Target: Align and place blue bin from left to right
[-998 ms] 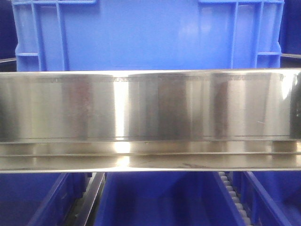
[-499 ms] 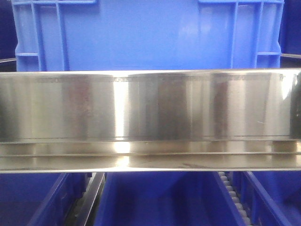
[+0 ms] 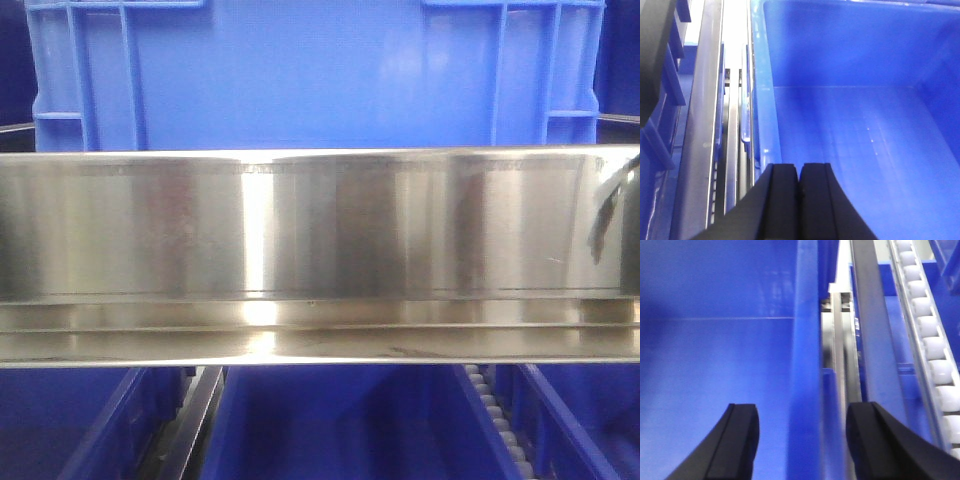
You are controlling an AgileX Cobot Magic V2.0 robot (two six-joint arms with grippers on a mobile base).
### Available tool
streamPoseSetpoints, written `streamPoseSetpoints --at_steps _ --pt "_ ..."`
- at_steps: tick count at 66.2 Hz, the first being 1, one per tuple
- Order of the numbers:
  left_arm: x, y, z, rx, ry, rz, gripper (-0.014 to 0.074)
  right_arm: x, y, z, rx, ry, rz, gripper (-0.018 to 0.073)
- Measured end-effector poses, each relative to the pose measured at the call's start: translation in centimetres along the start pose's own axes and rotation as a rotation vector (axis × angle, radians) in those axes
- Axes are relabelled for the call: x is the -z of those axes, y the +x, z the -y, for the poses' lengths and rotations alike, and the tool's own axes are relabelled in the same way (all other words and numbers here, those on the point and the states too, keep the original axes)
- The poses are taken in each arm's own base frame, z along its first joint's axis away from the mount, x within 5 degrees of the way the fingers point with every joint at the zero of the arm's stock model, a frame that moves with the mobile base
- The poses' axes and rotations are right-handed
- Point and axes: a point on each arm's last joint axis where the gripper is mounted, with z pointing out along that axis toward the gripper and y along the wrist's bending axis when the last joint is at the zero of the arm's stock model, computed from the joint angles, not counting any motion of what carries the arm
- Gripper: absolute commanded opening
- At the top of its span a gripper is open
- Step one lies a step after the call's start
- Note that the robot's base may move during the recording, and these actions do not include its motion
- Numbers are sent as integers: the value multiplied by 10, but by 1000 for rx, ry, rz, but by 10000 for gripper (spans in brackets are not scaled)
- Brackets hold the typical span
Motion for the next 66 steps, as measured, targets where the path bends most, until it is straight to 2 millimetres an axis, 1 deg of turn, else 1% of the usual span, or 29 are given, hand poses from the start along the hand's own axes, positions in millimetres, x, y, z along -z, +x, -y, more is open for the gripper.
streamPoseSetpoints --at_steps 26,41,51,66 --pt "0 0 0 0 -1 -2 -111 -3 2 2 12 25 -19 288" --pt "-5 2 0 -1 -4 -15 -111 -4 2 3 17 33 -24 288" --pt "-6 2 0 -1 -5 -17 -111 -5 4 3 17 38 -38 288" --pt "-6 2 0 -1 -5 -17 -111 -5 7 -6 35 29 -48 288"
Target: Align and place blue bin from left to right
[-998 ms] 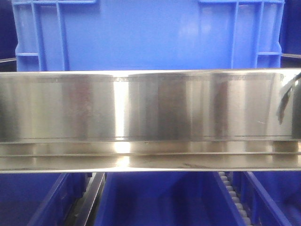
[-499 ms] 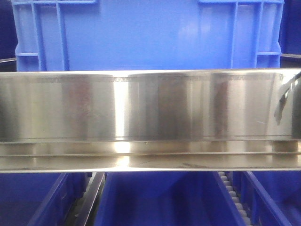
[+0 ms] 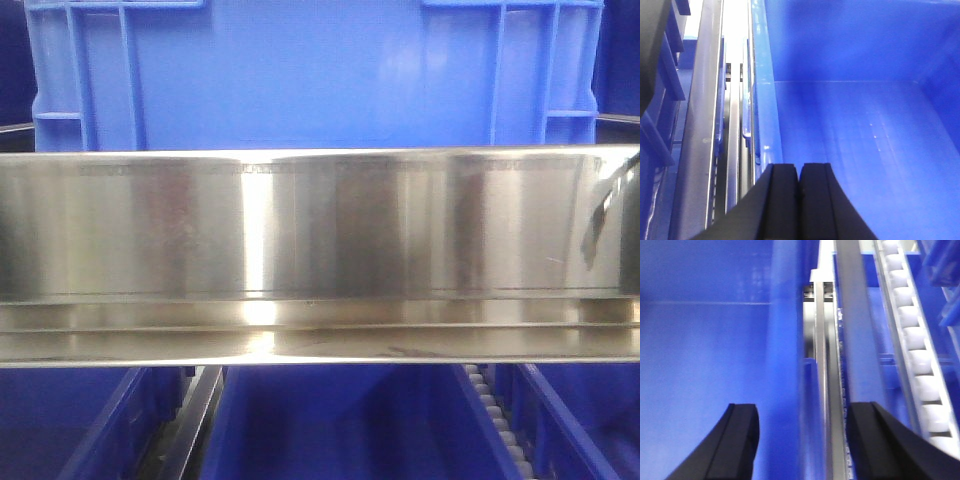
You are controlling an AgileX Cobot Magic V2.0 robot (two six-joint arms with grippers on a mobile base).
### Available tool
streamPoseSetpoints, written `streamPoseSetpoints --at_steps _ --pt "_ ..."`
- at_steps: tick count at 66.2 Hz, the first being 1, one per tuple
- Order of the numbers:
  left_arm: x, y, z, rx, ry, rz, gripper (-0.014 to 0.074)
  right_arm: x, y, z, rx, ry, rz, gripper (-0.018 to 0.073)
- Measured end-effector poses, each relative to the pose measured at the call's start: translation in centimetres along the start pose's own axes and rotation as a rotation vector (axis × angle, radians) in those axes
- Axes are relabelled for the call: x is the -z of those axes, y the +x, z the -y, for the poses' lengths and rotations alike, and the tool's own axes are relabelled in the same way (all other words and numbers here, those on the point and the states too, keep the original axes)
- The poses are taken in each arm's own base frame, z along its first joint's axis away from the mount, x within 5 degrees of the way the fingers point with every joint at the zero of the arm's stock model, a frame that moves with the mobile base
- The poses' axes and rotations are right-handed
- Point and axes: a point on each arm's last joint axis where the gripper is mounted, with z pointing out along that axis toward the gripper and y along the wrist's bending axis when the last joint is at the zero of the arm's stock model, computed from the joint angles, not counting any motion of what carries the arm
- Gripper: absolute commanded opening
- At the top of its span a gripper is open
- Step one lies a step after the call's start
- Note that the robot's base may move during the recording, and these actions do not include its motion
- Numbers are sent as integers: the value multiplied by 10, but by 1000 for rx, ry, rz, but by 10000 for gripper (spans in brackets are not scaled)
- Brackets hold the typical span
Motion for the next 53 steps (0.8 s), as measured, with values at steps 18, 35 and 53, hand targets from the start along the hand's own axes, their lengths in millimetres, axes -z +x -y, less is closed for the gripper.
streamPoseSetpoints --at_steps 18,35,53 --pt "0 0 0 0 0 0 -111 0 1 -3 6 -6 0 277" --pt "0 0 0 0 0 0 -111 0 1 -3 6 -4 -6 13" --pt "0 -1 3 -4 10 14 188 0 1 -3 6 -4 -6 -67"
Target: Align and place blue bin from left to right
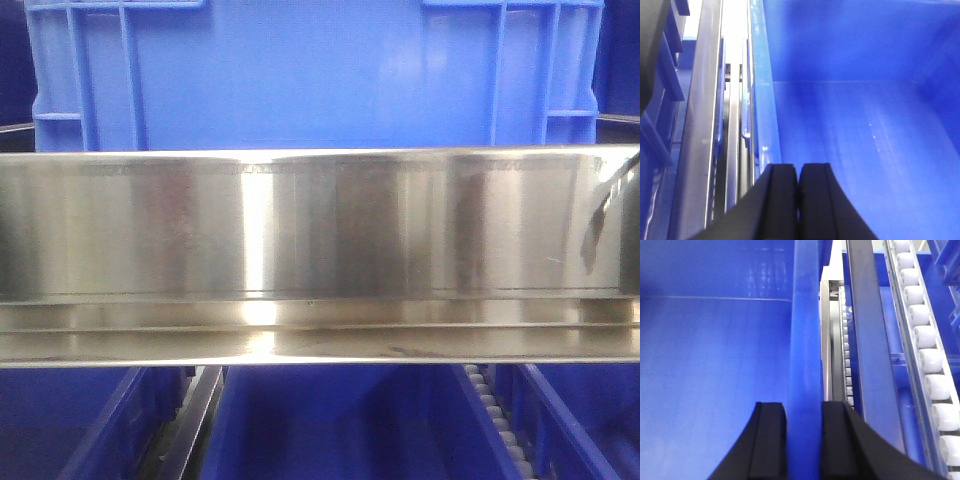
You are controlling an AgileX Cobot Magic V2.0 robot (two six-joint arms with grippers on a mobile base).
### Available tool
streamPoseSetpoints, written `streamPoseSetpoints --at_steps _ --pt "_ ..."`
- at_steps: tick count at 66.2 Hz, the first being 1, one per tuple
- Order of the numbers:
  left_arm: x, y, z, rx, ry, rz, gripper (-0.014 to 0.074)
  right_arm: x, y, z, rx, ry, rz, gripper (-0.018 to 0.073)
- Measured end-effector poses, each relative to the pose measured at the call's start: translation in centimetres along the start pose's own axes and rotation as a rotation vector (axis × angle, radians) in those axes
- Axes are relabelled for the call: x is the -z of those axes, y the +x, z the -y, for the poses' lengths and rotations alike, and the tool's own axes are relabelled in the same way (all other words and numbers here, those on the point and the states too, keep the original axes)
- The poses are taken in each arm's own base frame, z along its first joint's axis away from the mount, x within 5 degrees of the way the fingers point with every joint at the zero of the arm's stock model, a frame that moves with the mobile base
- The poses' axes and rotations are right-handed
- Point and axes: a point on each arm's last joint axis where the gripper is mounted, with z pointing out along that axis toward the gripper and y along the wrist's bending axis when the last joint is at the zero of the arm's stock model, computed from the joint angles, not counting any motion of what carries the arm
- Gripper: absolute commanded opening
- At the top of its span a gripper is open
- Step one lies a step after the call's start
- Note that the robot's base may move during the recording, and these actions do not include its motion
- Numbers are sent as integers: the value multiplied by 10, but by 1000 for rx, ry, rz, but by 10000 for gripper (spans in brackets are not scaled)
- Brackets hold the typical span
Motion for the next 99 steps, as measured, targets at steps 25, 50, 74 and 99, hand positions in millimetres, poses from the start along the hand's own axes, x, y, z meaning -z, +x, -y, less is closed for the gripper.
streamPoseSetpoints --at_steps 25,50,74,99 --pt "-18 2 27 -44 -49 90 340 0 0 0 -2 0 0 -67" --pt "-51 7 21 -28 -121 28 340 0 0 0 -3 -2 1 -67" --pt "-52 10 14 -35 -172 -6 339 0 0 0 -3 -2 1 -67" --pt "-52 10 10 -46 -210 -17 339 0 0 0 -3 -2 1 -67"
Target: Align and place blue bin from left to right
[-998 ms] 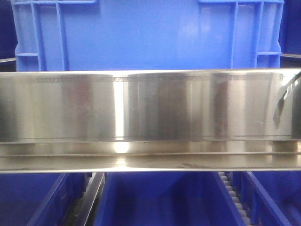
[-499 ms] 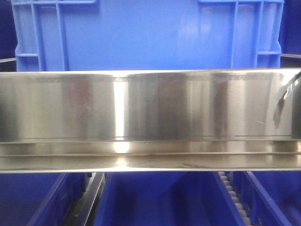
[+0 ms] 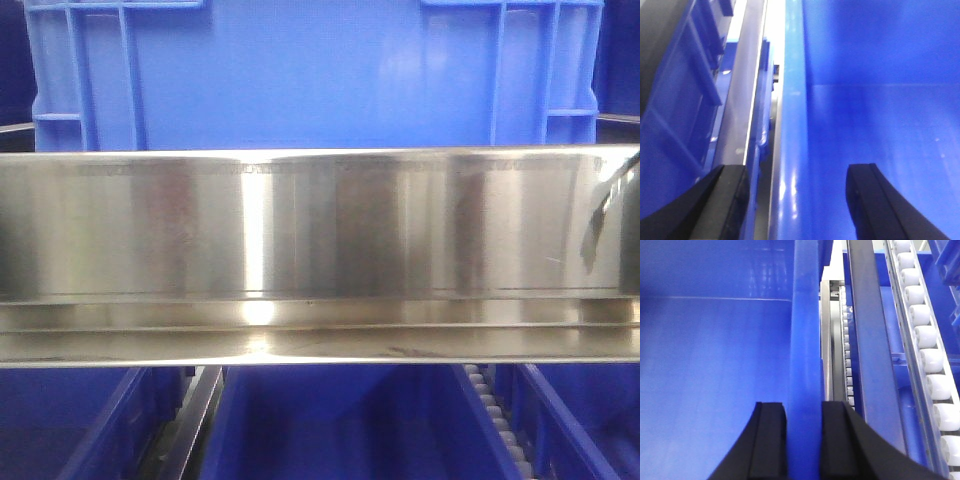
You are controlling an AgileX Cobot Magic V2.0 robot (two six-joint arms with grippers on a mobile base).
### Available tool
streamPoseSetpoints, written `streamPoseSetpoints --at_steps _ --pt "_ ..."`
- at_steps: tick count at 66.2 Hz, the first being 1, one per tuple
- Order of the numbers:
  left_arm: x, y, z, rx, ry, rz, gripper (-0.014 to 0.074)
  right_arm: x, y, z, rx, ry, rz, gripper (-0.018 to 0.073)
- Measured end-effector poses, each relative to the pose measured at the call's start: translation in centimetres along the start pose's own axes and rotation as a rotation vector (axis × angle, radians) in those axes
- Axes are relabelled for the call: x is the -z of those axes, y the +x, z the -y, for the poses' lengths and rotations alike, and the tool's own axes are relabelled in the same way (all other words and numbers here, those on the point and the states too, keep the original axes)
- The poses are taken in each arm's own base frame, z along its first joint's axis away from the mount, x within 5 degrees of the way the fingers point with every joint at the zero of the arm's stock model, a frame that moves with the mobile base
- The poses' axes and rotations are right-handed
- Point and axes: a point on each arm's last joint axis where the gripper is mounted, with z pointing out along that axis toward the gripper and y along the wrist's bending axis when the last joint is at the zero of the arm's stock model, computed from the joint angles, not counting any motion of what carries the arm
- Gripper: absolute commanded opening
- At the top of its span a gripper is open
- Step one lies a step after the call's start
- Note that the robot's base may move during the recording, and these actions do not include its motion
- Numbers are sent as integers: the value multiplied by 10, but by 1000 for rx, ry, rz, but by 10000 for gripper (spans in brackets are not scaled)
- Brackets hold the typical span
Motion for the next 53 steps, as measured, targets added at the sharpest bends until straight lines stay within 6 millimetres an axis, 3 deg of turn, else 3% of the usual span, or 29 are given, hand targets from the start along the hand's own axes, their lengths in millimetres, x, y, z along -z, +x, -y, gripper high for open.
streamPoseSetpoints --at_steps 53 --pt "-8 7 0 5 -15 -61 336 0 0 0 0 0 0 -67"
